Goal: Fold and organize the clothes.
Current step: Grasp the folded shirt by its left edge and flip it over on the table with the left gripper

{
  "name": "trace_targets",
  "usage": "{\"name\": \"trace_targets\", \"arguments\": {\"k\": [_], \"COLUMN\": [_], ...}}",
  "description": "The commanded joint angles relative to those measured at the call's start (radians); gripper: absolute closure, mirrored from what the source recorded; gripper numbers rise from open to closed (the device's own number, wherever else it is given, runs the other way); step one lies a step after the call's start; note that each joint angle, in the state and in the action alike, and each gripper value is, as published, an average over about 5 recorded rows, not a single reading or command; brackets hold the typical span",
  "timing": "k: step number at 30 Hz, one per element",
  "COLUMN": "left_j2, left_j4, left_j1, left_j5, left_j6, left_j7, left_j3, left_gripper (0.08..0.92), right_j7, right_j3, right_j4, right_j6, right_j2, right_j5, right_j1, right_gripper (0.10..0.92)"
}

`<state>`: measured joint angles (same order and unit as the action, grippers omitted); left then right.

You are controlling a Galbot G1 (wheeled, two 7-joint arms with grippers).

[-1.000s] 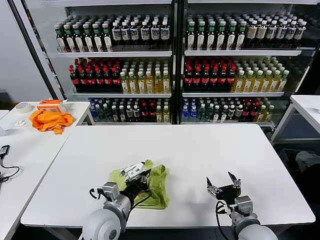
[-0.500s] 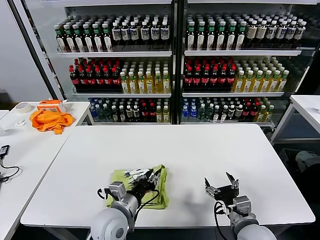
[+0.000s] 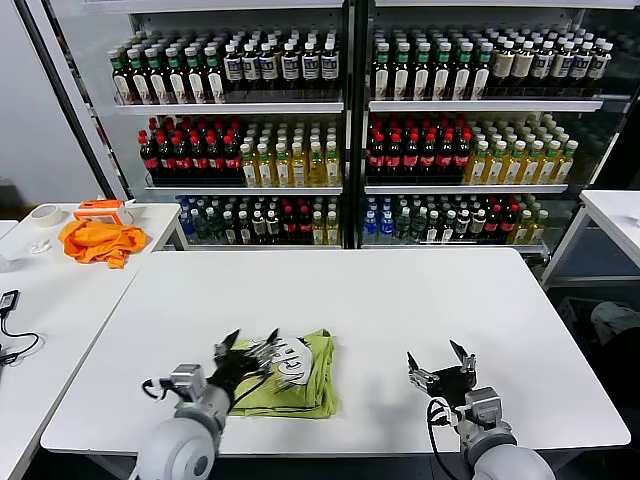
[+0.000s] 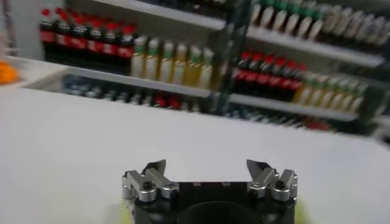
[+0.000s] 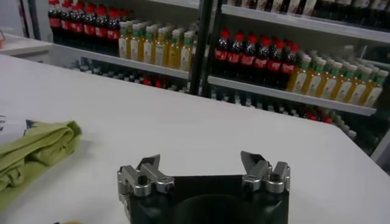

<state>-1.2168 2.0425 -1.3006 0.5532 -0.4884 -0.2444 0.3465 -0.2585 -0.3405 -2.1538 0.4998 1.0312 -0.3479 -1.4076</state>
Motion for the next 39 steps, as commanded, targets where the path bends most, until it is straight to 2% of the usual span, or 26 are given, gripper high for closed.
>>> {"name": "trace_targets", "arguments": {"k": [1,16,27,30,39], "left_j2": [0.075,0.029,0.020,0.021,0.020], "left_j4": [-0.055,-0.103,-0.116,-0.112,-0.098], "left_j1": [-0.100,-0.062,-0.056,-0.059,-0.074], "left_j5": [-0.137,-0.126,-0.114,-0.105,-0.113], "left_j6": [-0.046,-0.031,-0.003,-0.004,-0.002], "left_j7": [-0.041,-0.066,-0.041,-0.031,0.006], "left_j3": [0.092,0.027,0.006,0.003,0.002], "left_gripper": [0.181,0.177,0.180,0.222,0.475], "right_j7": [0.006,0.018,0.023,0.023,0.023], "right_j3": [-0.001,-0.004,0.003,0.000,-0.005], "right_j4": [0.002,0.004,-0.002,-0.004,-0.010], "right_j6": [0.003,0.001,0.001,0.001,-0.002], "right_j2": [-0.003,-0.001,0.002,0.000,-0.002], "right_j5": [0.004,0.022,0.038,0.038,0.041], "right_j1": [-0.001,-0.014,-0.025,-0.028,-0.042], "right_gripper": [0.203,0.203,0.203,0.203,0.203]}}
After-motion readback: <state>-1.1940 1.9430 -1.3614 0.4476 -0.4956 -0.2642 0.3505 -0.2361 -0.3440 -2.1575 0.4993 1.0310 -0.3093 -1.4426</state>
